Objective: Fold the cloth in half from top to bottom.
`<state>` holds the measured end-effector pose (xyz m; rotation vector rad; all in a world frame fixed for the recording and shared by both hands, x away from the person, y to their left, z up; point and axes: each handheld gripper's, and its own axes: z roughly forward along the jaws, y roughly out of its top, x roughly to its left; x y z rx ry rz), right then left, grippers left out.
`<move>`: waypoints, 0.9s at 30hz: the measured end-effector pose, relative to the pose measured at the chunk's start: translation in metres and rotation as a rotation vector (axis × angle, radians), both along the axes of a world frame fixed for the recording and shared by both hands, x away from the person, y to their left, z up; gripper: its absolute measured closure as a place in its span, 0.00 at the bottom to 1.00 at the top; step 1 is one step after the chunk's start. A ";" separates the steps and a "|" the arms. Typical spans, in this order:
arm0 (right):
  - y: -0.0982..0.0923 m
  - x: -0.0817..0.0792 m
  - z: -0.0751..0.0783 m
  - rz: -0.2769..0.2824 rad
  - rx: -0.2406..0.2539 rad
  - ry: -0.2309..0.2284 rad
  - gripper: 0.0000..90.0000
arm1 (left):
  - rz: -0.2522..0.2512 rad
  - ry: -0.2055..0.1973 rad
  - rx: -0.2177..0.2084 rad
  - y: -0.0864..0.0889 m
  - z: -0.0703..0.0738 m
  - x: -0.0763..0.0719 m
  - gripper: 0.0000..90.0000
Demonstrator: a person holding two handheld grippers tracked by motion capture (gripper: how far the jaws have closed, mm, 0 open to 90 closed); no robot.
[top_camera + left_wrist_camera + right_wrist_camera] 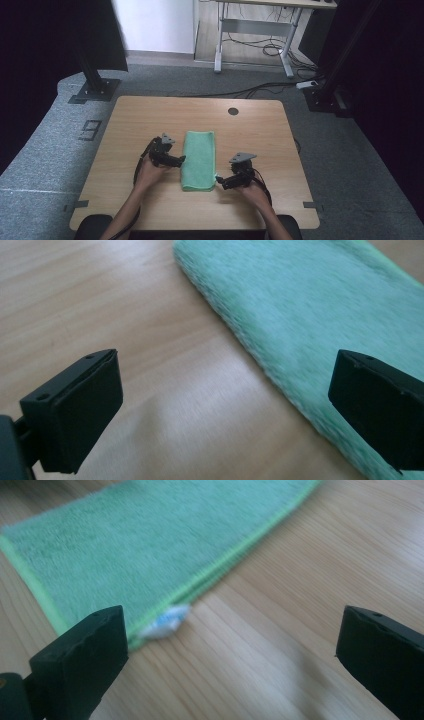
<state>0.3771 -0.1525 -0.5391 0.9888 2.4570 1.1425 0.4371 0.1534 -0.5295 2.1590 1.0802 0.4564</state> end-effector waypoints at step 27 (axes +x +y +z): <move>0.025 -0.023 -0.010 0.035 -0.088 0.010 0.13 | -0.011 -0.005 0.079 -0.014 -0.015 -0.009 0.04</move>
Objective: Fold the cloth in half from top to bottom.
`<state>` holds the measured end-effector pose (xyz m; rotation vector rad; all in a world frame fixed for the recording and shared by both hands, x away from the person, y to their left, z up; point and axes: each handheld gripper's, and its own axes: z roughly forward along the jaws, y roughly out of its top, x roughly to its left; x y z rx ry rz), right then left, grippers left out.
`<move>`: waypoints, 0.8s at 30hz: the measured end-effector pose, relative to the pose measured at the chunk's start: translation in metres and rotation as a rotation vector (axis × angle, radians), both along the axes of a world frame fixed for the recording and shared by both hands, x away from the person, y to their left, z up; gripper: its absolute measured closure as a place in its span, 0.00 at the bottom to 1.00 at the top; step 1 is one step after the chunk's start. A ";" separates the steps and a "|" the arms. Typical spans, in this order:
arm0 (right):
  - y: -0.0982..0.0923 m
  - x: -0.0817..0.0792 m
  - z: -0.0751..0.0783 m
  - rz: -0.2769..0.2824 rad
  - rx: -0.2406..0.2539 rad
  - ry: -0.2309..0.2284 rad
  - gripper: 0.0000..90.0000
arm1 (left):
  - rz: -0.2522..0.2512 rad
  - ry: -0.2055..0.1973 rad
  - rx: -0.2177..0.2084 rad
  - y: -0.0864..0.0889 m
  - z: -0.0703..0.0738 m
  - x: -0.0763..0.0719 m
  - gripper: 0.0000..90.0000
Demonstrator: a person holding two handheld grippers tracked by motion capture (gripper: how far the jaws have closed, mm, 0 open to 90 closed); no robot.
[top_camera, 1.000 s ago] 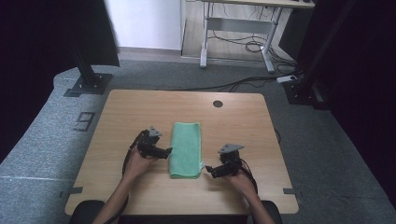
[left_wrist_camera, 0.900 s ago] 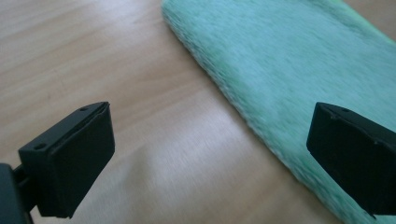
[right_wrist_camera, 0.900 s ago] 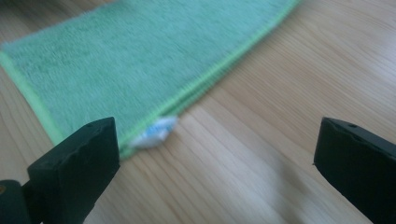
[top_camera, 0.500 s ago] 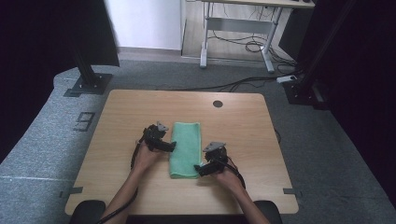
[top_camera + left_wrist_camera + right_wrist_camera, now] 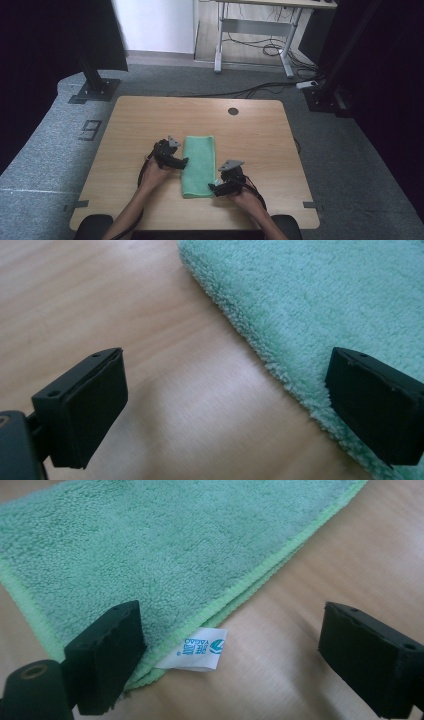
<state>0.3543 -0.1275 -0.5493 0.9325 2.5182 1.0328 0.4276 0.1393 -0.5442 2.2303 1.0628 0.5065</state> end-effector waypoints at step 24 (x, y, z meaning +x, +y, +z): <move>-0.004 0.000 0.013 0.017 0.047 0.020 0.12 | -0.039 0.052 -0.061 0.010 -0.004 -0.024 0.01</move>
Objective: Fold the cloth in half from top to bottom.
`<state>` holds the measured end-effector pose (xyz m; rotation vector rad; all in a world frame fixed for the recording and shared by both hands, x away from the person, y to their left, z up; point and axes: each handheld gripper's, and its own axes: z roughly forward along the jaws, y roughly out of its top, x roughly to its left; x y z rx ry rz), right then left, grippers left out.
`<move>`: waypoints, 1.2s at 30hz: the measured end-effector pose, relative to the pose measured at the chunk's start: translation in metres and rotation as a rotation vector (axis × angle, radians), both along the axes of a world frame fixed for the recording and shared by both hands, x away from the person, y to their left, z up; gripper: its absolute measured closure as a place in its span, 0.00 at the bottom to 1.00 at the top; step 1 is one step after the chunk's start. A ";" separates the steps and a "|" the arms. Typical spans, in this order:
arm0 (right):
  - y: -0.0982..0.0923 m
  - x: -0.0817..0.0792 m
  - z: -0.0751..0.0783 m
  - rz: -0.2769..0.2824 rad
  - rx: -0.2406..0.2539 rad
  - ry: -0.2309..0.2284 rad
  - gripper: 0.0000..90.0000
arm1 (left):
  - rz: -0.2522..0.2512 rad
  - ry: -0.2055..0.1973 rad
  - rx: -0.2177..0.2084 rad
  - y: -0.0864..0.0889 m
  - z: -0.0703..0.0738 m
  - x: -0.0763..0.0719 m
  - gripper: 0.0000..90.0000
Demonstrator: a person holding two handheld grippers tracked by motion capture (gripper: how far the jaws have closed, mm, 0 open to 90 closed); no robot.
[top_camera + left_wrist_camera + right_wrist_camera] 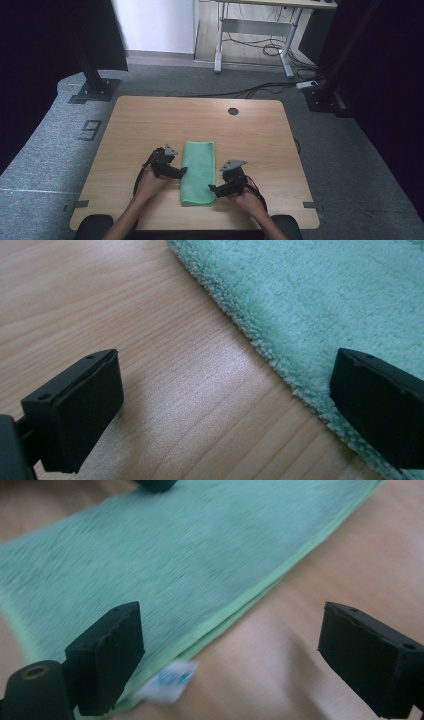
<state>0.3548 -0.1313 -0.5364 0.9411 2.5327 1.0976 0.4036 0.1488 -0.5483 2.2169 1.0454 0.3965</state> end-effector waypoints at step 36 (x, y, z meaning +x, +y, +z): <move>0.024 0.152 0.011 -0.066 -0.035 0.058 0.60 | 0.008 0.010 -0.009 0.001 -0.001 0.000 0.01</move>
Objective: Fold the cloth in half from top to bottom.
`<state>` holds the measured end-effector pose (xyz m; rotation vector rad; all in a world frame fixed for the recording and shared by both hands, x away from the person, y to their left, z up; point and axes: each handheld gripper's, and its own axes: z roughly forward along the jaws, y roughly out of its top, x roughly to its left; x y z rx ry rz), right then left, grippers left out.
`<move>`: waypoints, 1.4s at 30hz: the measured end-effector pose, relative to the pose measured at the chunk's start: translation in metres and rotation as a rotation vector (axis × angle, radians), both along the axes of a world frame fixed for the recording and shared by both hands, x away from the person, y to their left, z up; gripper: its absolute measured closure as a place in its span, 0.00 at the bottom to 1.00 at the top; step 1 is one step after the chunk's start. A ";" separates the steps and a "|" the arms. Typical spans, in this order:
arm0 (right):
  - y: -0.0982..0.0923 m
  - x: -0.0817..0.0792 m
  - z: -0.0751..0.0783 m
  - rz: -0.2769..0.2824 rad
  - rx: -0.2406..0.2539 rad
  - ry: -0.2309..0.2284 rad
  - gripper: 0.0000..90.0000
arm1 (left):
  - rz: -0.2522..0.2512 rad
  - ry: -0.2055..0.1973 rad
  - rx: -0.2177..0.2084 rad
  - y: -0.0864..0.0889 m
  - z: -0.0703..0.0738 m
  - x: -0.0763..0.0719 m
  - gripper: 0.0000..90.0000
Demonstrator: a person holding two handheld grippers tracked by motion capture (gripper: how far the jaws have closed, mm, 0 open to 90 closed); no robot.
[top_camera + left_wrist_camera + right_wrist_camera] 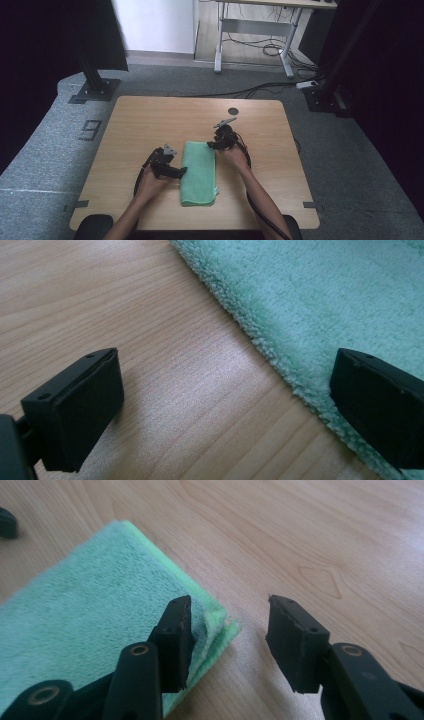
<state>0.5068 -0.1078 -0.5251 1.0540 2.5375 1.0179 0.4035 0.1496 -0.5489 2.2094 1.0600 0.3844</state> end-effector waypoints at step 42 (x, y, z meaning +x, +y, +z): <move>-0.002 -0.055 0.061 0.138 0.091 -0.075 0.95 | 0.026 0.002 0.000 -0.001 0.000 -0.002 0.00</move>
